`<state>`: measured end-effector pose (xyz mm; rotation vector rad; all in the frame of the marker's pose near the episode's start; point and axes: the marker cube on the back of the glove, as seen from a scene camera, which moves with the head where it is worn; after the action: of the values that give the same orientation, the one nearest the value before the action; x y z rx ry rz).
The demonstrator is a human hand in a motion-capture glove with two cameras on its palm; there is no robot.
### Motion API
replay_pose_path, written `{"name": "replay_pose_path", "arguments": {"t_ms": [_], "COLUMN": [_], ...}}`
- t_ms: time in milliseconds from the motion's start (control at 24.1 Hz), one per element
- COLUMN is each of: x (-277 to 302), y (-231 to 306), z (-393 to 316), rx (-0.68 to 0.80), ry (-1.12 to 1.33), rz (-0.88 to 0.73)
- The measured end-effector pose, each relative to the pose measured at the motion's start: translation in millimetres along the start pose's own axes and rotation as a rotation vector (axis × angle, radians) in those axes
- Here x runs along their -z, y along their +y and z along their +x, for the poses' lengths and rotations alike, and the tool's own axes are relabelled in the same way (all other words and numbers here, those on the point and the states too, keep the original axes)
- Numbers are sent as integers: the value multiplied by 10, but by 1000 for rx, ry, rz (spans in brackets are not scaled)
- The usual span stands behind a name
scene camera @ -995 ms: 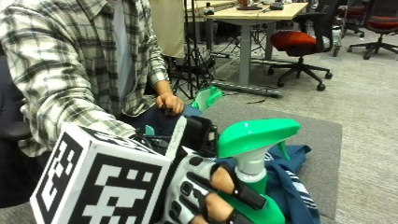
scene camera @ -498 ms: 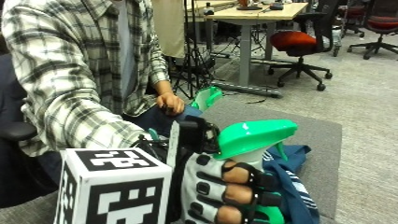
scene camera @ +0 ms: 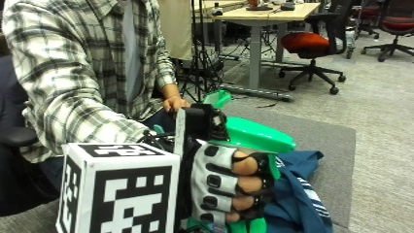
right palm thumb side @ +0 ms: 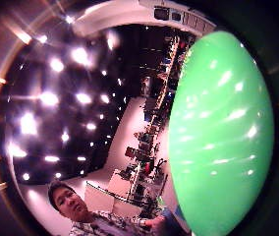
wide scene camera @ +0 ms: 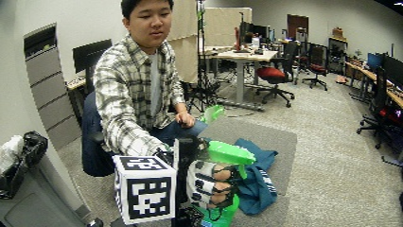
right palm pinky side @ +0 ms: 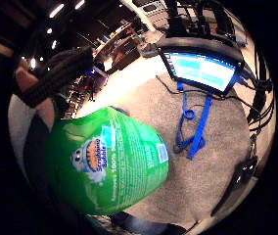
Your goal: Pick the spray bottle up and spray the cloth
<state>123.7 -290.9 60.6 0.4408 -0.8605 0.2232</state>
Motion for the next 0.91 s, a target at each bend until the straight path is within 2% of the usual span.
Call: {"name": "replay_pose_path", "arguments": {"t_ms": [663, 912], "x": [8, -24], "y": [-74, -160], "z": [-105, -220], "rx": [75, 91], "ry": [14, 96], "rz": [-31, -55]}}
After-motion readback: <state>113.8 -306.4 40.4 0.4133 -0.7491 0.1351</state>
